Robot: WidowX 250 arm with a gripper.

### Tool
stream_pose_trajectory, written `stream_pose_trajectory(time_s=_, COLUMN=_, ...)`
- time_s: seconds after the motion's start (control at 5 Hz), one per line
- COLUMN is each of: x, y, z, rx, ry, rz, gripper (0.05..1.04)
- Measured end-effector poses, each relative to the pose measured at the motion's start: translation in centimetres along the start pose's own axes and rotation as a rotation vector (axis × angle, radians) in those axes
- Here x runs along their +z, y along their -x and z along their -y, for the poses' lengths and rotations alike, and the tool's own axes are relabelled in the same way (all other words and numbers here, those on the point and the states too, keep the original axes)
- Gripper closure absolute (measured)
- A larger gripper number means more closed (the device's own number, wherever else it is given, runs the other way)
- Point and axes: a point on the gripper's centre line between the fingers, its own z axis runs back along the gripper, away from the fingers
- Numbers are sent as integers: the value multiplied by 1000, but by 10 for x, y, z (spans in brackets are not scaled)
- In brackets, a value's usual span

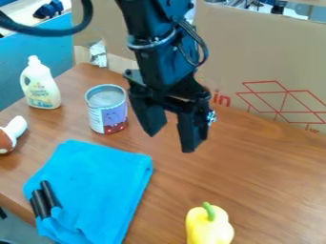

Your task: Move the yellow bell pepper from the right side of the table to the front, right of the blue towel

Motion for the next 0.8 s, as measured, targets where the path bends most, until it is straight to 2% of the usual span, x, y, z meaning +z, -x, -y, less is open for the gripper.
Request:
stream_pose_trajectory(time_s=0.2, x=3, y=-11, z=-24, rx=12, ry=-67, rz=19, gripper=81)
stream_pose_trajectory(time_s=0.4, x=-5, y=-18, z=-41, rx=49, ry=-103, rz=26, gripper=81)
stream_pose_trajectory(time_s=0.8, x=-5, y=-18, z=-43, rx=53, ry=-105, rz=26, gripper=81)
